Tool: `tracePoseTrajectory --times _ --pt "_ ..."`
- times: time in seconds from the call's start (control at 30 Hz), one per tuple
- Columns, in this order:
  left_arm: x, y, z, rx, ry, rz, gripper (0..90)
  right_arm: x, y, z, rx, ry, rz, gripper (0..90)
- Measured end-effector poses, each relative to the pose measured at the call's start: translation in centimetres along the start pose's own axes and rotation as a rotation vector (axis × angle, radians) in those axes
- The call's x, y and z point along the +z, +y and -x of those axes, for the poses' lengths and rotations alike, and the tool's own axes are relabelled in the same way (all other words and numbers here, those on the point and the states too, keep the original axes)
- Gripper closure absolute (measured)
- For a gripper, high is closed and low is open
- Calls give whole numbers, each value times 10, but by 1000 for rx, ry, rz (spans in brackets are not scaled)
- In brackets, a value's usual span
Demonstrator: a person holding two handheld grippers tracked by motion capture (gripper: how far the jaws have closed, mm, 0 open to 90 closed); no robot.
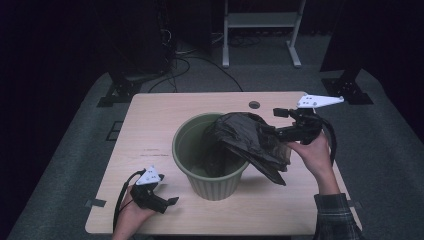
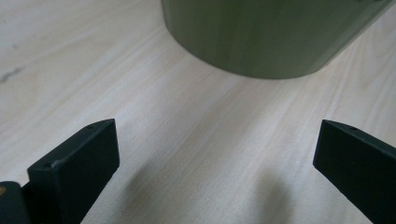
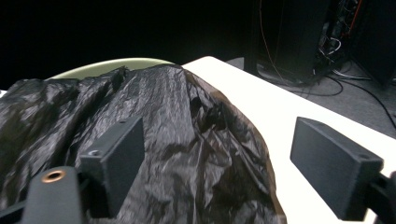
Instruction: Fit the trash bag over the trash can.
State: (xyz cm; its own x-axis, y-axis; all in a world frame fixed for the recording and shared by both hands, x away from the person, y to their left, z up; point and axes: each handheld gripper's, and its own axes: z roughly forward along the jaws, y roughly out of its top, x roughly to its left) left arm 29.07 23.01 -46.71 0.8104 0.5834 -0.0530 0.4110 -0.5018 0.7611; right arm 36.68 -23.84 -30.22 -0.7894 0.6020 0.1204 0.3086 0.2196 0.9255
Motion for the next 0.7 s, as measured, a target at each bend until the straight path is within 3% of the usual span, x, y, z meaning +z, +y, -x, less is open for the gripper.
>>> tracePoseTrajectory --times 0.17,0.33,0.7 --pt "-18 11 2 5 -49 36 0 -6 -9 2 21 6 27 99" --pt "-39 27 5 29 -85 63 0 -9 -10 3 25 6 24 99" --pt "-67 64 10 71 -125 123 0 -6 -8 3 20 31 6 94"
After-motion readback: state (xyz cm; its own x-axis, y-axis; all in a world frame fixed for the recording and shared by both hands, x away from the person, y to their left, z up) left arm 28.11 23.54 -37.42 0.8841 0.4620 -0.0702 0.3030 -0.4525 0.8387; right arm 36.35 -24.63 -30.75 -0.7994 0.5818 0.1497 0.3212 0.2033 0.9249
